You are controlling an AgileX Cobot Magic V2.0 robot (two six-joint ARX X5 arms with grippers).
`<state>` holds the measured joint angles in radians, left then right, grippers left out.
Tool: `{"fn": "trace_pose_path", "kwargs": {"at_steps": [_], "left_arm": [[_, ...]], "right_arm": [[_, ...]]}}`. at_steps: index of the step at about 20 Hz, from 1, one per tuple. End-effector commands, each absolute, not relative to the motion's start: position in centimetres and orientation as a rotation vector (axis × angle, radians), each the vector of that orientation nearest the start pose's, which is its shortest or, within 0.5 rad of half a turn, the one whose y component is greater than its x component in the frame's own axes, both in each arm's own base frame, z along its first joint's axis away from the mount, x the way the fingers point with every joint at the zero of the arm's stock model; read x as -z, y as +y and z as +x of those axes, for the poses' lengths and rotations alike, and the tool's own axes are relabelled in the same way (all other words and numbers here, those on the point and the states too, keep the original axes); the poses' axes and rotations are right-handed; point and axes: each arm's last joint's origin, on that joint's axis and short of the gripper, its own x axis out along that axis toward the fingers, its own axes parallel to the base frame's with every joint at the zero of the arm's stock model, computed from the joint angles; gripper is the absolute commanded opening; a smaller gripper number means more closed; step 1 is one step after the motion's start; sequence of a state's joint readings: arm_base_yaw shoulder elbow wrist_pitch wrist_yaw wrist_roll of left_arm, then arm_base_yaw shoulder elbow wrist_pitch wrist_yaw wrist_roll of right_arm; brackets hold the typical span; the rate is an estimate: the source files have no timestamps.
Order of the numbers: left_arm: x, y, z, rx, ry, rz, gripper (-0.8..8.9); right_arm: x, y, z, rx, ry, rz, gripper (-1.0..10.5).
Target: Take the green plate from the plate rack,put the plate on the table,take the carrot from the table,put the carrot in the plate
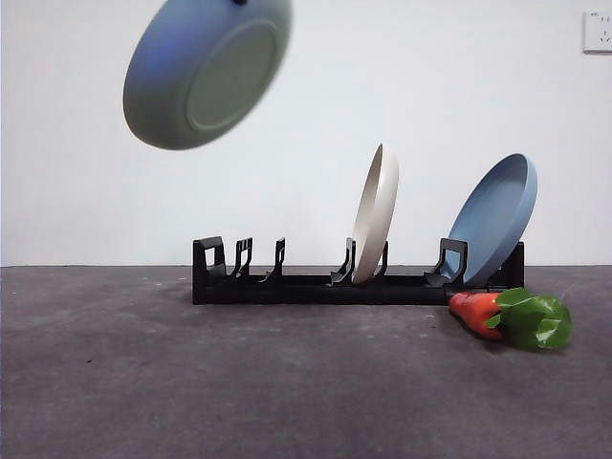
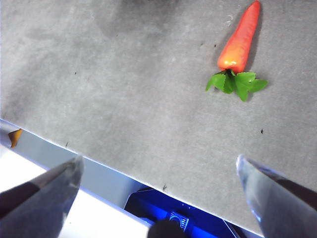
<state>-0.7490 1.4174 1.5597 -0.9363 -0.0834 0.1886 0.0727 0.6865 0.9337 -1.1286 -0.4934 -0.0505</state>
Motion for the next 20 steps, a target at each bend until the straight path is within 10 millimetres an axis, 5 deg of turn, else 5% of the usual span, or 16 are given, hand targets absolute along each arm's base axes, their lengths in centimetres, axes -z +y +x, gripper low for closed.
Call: {"fn": "trace_pose_path", "kwargs": {"at_steps": [1,10,17,20], "left_arm": [[-36.5,-21.1,19.4,0.718,0.682,0.639,-0.06],[-22.9,-25.2,17.6,0.744,0.689,0.933,-0.06],[-15.6,-28.0,18.6,0.773,0.785,1.111,-0.06],[-14.8,-28.1,18.5,0.792,0.825,1.089,0.47]], "right_arm": [[-31.8,2.1,9.7,-0.554,0.853,0.135,6.9],[-31.8,2.1,9.7,-0.553,0.854,0.138,6.9],[-31.8,2.1,9.7,-0.552,0.856,0.138,6.9],[-31.7,2.1,10.0,-0.549,0.867,0.138,6.9]]}}
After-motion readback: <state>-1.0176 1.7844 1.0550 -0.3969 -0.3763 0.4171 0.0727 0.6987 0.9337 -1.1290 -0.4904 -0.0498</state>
